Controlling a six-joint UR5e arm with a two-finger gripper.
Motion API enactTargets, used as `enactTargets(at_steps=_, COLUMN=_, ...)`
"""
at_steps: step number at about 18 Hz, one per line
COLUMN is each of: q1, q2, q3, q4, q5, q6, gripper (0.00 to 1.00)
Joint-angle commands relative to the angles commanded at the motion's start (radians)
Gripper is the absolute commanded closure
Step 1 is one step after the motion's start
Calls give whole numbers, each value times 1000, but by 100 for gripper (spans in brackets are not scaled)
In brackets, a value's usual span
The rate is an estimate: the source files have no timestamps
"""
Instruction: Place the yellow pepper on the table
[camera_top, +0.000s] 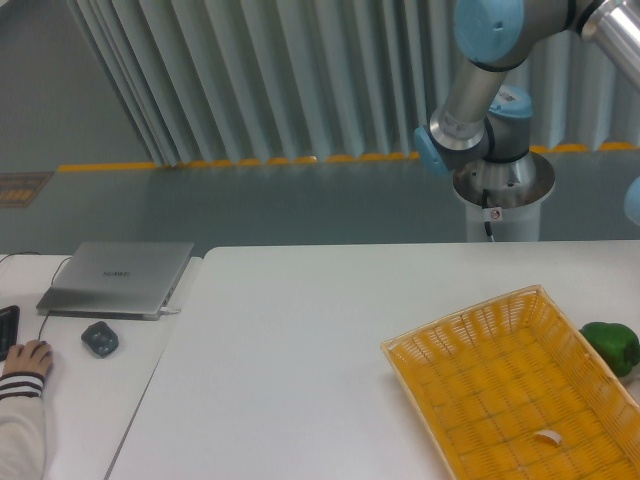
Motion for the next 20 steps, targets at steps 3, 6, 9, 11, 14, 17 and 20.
enactTargets(at_steps=3, q1=0, q2=0, q3=0, q4=3, q5=0, q6=0, gripper=39)
enactTargets(at_steps=6, q1=0, q2=2, q3=0, q4=3, q5=0, q6=0, gripper=13)
enactTargets(at_steps=9, q1=-5, q2=14, q3=-2, q4=3, q5=5, q6=2, gripper=0)
enactTargets(at_steps=11, q1=-8, q2=60, q3=-44, q4=0, q5=97, q6=62, gripper=0)
enactTargets(at_steps=14, q1=-17, q2=92, q3=-60, q4=0, q5=169, q6=98, gripper=0)
enactTargets(at_steps=17, q1=-31, q2=141, q3=-61, q4=-32, q5=157, q6=104, gripper=0)
enactTargets(at_steps=20, q1=-49, q2=204, q3=-61, q4=-151, q5=100, q6=118, gripper=0)
